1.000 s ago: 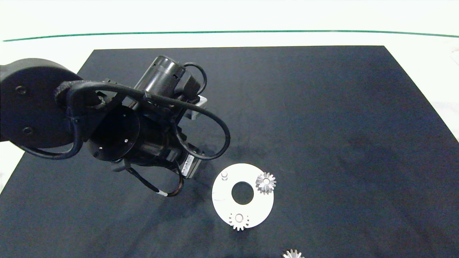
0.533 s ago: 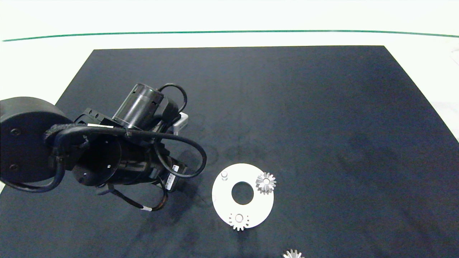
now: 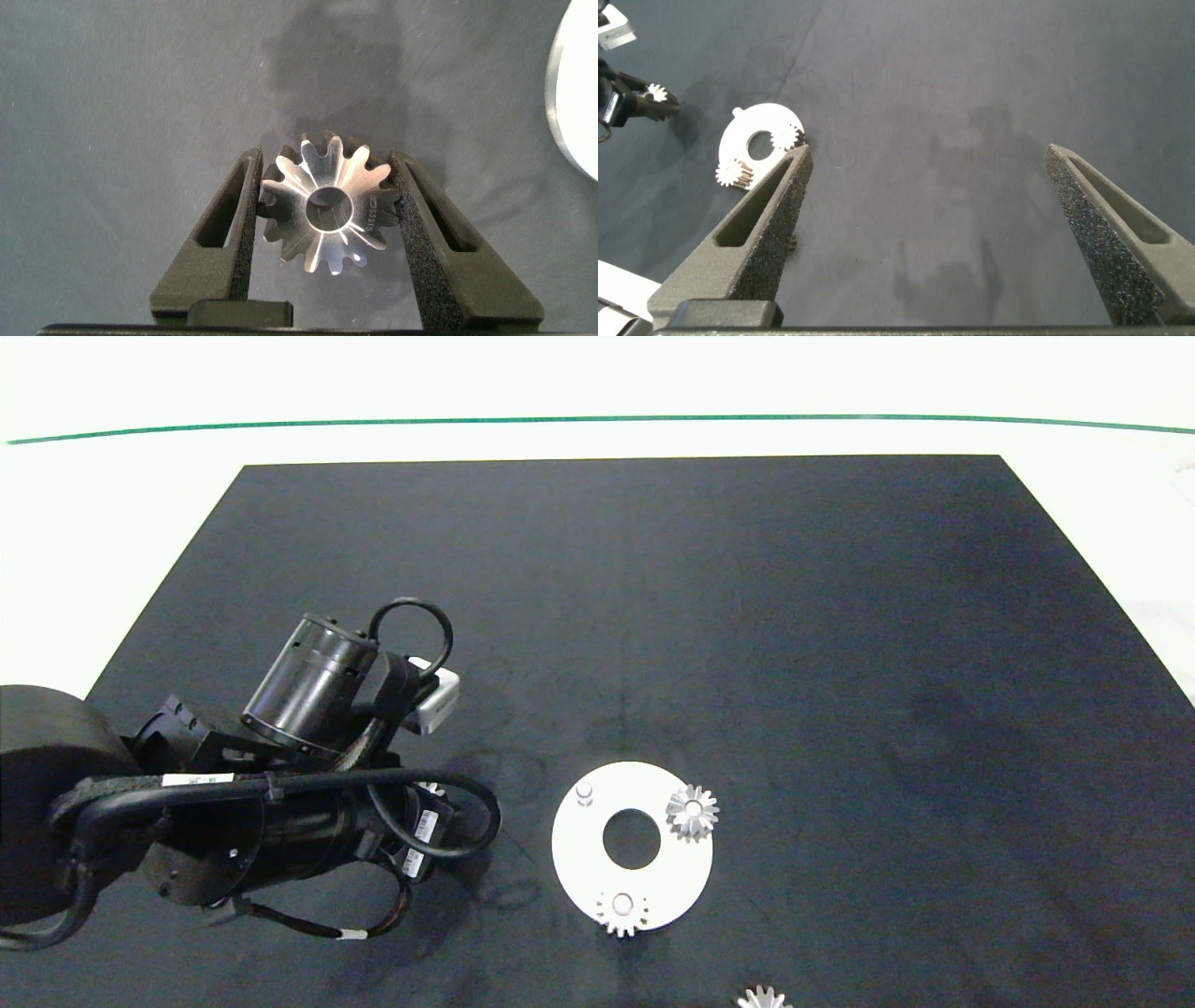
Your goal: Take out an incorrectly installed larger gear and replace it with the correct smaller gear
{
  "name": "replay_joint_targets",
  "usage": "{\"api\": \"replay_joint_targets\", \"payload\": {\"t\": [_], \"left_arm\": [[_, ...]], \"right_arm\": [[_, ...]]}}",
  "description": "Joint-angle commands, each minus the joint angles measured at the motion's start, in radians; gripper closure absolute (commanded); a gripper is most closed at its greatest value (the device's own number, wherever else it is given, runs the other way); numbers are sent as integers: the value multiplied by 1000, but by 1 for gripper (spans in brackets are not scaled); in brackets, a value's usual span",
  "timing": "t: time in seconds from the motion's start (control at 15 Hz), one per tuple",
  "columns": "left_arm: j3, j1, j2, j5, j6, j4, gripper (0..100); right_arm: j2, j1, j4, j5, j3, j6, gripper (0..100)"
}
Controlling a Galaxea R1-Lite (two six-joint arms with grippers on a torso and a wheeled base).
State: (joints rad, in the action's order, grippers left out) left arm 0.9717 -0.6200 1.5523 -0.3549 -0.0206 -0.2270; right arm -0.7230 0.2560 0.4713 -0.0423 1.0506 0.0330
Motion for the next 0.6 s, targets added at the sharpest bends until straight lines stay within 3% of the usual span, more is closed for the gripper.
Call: {"api": "replay_joint_targets", "payload": {"t": [0.07, 0.6], "left_arm": [[-38, 0, -14, -3, -1, 25, 84], [-133, 13, -9, 1, 1, 173, 84]], "right_arm": [[0, 0, 3, -1, 0, 1, 0], [0, 2, 3, -1, -1, 1, 0]]}}
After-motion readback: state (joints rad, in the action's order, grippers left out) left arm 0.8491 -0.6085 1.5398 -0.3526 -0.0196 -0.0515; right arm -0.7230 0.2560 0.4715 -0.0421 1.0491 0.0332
